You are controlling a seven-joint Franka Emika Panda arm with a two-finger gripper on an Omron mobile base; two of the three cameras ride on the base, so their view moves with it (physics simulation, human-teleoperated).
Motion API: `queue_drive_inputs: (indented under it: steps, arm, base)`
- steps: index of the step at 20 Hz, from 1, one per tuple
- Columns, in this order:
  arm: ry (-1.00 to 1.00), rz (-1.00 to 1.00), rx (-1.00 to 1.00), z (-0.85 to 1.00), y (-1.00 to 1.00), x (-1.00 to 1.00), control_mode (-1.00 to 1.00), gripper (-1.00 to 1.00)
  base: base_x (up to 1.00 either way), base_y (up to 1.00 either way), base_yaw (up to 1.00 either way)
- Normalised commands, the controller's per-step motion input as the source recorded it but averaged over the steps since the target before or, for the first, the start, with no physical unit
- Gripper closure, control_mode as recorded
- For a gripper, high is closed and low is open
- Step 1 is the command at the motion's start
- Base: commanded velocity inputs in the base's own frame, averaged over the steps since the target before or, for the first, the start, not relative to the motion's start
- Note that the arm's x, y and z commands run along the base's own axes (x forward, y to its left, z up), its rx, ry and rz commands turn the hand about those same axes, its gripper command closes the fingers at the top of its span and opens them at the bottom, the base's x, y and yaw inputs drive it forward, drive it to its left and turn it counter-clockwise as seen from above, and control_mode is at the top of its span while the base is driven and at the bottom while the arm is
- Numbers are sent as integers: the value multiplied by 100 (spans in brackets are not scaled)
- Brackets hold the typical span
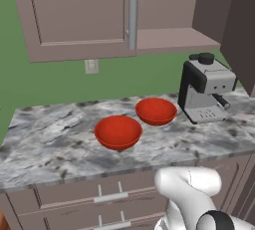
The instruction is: Open the cabinet. Pick the bowls from the counter and place them in the cabinet. Then close the cabinet.
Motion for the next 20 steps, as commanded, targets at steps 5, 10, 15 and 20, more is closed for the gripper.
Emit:
queue_drive_inputs:
  steps: [5,10,15,20]
  arm:
    - [0,0,0,67,1,-100,-100,-100]
    - [2,1,-11,-15,77,-92,-100,-100]
    - [-6,6,-33,-100,100,-13,-100,-100]
    - [-11,6,-31,-100,100,12,-100,-100]
  base:
    - [0,0,0]
    - [0,0,0]
    - [0,0,0]
    - [0,0,0]
